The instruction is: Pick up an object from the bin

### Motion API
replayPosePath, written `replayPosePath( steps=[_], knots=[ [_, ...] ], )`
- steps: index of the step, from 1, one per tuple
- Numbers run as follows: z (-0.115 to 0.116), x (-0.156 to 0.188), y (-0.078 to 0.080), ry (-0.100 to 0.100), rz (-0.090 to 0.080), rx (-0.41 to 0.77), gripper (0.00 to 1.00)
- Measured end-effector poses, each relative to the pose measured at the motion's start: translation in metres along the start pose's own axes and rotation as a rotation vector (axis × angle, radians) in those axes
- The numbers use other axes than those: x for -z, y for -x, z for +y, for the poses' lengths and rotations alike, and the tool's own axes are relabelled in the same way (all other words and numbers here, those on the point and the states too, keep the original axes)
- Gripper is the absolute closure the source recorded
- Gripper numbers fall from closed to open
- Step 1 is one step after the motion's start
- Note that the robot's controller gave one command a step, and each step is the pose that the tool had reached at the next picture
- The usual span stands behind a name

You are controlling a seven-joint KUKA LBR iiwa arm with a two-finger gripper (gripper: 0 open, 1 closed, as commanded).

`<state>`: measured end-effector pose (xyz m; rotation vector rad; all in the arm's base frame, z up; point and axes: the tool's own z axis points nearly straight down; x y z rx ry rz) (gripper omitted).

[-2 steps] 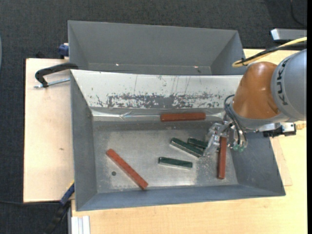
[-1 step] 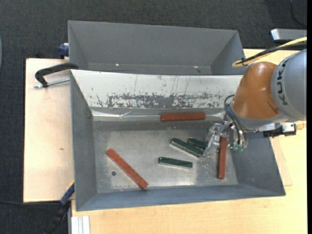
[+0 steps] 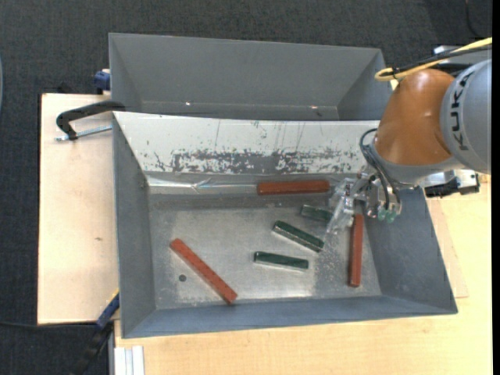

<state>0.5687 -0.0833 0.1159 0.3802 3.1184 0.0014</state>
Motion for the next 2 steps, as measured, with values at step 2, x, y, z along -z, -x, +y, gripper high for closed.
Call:
replayPosePath(
  steps=[2],
  knots=[
    [0.041,0.102,0.021,0.001,-0.005,0.028,1.00]
  ],
)
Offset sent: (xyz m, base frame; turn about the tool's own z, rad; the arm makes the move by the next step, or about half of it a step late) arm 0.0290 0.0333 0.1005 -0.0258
